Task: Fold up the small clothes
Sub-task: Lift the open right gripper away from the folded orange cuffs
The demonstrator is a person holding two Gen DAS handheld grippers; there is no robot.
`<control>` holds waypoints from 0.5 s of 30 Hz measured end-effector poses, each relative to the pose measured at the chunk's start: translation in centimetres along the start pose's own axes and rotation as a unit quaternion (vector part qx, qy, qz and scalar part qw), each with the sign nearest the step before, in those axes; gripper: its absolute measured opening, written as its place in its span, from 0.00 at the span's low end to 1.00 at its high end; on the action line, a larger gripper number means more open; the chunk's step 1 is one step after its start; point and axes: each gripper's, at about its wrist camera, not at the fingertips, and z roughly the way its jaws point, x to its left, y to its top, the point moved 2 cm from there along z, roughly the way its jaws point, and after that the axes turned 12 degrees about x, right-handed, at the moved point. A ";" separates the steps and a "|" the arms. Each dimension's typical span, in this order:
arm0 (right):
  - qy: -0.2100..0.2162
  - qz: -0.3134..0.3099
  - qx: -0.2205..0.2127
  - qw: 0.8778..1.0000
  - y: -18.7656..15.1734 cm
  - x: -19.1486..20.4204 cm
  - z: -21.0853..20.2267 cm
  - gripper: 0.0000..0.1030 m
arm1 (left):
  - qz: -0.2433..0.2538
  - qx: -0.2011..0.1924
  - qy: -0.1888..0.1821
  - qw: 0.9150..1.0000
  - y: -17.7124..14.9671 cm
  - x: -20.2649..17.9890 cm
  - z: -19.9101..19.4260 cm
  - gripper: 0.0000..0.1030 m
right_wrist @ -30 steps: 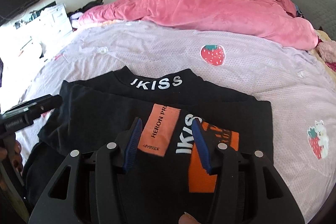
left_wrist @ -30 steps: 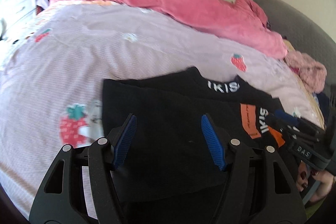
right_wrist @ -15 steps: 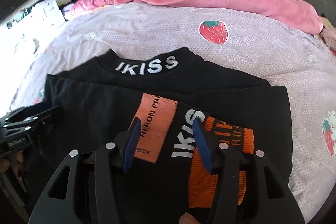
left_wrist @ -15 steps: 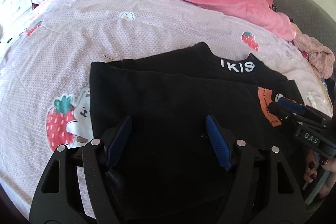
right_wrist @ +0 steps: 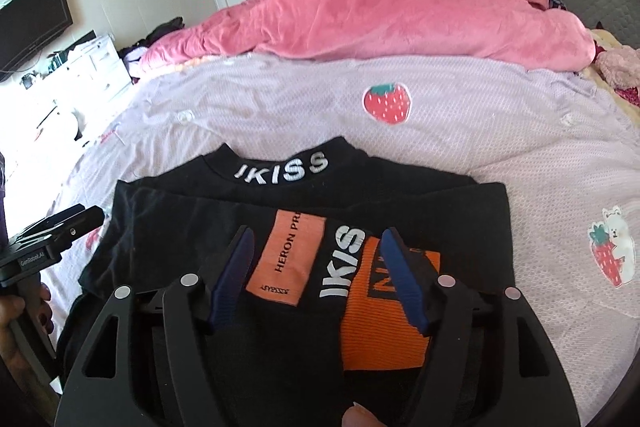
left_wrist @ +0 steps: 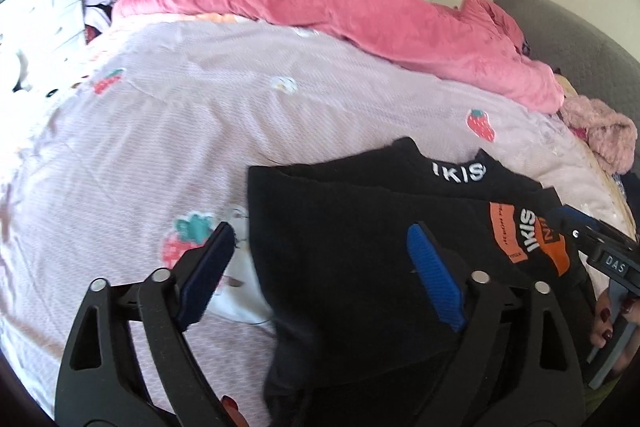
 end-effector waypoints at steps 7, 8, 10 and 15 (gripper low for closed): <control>-0.031 -0.027 -0.037 0.998 -1.4 0.9 -2.6 0.88 | -0.020 -0.026 0.010 0.999 -1.7 1.8 -3.0 0.91; -0.031 -0.028 -0.043 0.998 -1.5 1.0 -3.1 0.90 | -0.024 -0.028 0.011 0.999 -1.9 1.9 -3.4 0.91; -0.032 -0.031 -0.051 0.998 -1.6 1.2 -3.9 0.91 | -0.032 -0.042 0.020 0.998 -2.5 2.1 -4.7 0.91; -0.031 -0.037 -0.050 0.998 -2.3 1.1 -6.1 0.94 | -0.047 -0.048 0.015 0.998 -3.0 2.3 -6.4 0.91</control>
